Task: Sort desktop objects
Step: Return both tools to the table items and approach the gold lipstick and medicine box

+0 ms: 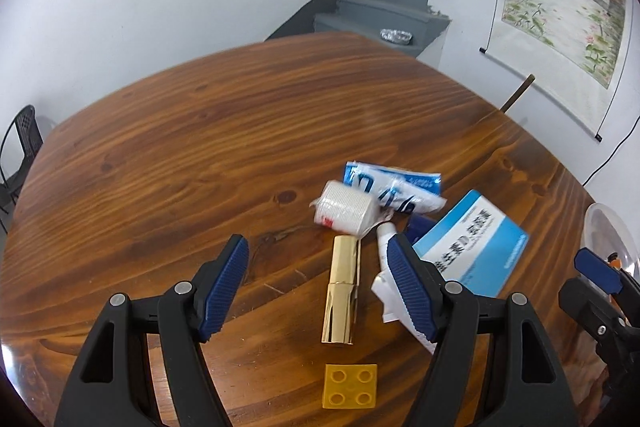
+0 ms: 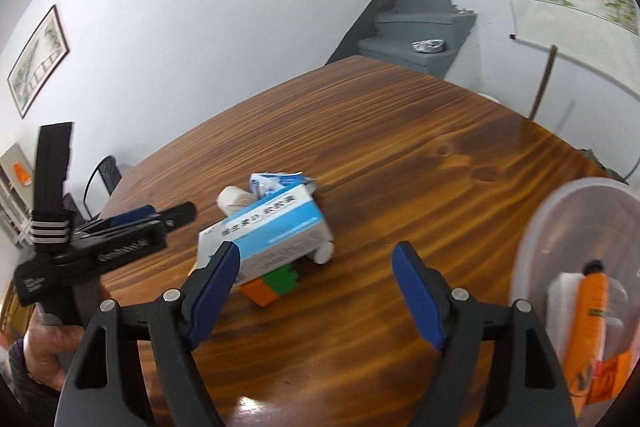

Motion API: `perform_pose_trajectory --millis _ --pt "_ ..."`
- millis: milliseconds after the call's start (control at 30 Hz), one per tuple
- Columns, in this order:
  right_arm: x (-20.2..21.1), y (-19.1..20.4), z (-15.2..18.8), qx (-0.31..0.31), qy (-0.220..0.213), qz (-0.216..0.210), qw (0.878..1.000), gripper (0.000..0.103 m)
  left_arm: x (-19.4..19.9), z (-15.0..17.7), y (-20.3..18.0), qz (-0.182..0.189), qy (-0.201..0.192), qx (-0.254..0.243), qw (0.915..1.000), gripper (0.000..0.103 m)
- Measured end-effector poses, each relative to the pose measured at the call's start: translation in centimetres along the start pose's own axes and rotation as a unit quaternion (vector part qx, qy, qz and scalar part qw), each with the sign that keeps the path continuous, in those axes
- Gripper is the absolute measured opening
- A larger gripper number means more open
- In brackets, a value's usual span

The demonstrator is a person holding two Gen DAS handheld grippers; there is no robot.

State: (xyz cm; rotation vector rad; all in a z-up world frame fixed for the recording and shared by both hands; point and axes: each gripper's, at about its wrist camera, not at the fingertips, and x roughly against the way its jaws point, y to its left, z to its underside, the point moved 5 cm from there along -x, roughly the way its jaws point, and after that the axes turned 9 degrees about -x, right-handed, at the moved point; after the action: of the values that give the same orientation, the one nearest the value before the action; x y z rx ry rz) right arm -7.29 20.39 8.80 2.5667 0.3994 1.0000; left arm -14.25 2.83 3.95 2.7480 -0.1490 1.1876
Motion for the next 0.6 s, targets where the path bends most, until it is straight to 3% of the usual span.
perform_pose_trajectory --millis 267,600 --pt "-2.2 -0.3 0.9 -0.04 0.046 -0.038 0.997 0.082 -2.1 0.9 0.4 -0.007 0.026 0.002 0.9997 0.075" --pt "-2.9 -0.2 1.1 -0.051 0.062 -0.053 0.995 0.082 -3.0 1.2 -0.7 0.003 0.033 -0.013 0.9994 0.075"
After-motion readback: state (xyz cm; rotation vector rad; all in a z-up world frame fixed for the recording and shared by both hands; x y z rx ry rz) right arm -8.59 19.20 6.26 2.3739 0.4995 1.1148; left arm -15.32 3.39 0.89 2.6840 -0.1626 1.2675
